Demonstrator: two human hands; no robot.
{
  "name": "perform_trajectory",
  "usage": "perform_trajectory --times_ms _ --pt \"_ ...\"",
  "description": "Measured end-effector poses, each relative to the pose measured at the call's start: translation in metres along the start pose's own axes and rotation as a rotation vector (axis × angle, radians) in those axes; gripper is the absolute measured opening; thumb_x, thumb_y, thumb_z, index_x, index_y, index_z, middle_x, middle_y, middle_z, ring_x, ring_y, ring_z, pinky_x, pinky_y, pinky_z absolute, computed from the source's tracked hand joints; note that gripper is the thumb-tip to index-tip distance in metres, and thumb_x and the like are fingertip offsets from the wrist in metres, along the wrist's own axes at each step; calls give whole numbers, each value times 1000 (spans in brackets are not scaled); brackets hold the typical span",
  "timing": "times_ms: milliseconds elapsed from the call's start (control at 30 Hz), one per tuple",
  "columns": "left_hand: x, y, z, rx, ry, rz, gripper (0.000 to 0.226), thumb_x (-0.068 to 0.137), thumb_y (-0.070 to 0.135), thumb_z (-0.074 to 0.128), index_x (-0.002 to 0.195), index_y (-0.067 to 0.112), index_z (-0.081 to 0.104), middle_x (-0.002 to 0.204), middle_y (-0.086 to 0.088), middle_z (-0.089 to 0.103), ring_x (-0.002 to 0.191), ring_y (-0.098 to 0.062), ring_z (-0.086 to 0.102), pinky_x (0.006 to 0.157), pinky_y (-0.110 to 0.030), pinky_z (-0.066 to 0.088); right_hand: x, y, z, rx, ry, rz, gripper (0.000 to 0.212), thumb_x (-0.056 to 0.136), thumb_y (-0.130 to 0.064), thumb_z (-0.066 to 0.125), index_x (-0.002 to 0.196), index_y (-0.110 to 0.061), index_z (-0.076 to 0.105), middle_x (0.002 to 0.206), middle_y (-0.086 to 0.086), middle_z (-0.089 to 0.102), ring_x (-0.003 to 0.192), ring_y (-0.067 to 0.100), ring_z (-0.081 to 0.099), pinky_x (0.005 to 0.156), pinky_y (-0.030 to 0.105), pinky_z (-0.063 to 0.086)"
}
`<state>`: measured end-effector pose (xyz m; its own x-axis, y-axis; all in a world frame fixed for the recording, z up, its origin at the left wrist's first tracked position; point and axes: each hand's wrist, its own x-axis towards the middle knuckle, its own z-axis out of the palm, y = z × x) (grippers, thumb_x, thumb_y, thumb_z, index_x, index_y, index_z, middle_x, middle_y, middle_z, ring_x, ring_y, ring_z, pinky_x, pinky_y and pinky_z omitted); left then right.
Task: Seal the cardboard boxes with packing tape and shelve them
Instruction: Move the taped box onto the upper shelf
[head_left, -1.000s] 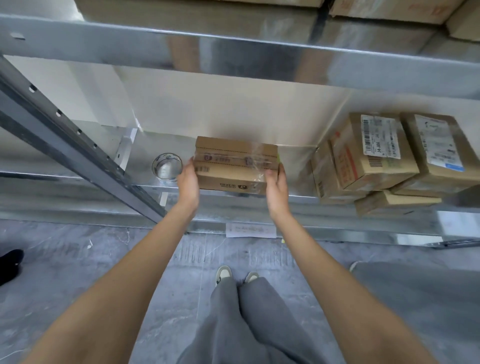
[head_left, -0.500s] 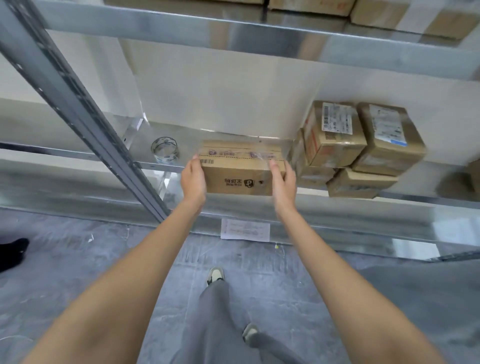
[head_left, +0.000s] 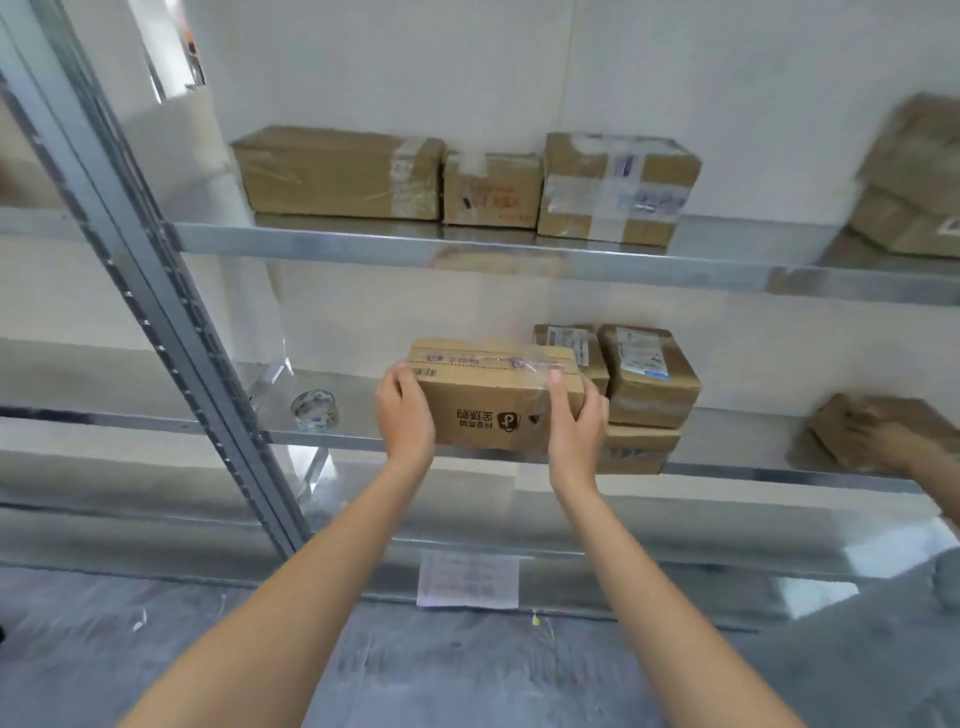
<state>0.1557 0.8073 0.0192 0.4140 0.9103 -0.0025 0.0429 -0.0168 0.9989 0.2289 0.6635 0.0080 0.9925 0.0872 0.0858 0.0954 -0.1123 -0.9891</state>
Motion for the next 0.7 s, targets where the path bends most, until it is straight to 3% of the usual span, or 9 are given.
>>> perform_trajectory --times_ms 233,500,600,700 --pt "2 75 16 -40 -53 131 40 103 35 25 101 16 60 109 -8 61 102 -22 56 93 -40 44 24 -65 -17 32 106 -137 56 90 -61 51 130 -22 52 122 -4 46 113 13 47 95 35 43" --pt "17 177 15 -206 -75 260 52 101 45 24 99 11 63 106 -5 63 98 -20 57 85 -36 43 52 -155 -22 103 175 -294 66 84 -71 48 125 -20 55 119 -2 49 108 15 51 89 34 46" --pt "27 207 23 -250 -79 305 47 101 42 25 78 15 55 89 -4 60 82 -20 53 77 -38 40 70 -190 -28 130 188 -316 63 86 -69 50 119 -16 58 117 1 52 105 17 53 84 30 44" --pt "35 232 38 -274 -103 331 43 103 38 26 68 16 39 71 0 44 71 -18 40 71 -37 33 89 -218 -38 103 231 -351 54 90 -61 51 110 -11 60 110 5 54 99 19 53 75 27 39"
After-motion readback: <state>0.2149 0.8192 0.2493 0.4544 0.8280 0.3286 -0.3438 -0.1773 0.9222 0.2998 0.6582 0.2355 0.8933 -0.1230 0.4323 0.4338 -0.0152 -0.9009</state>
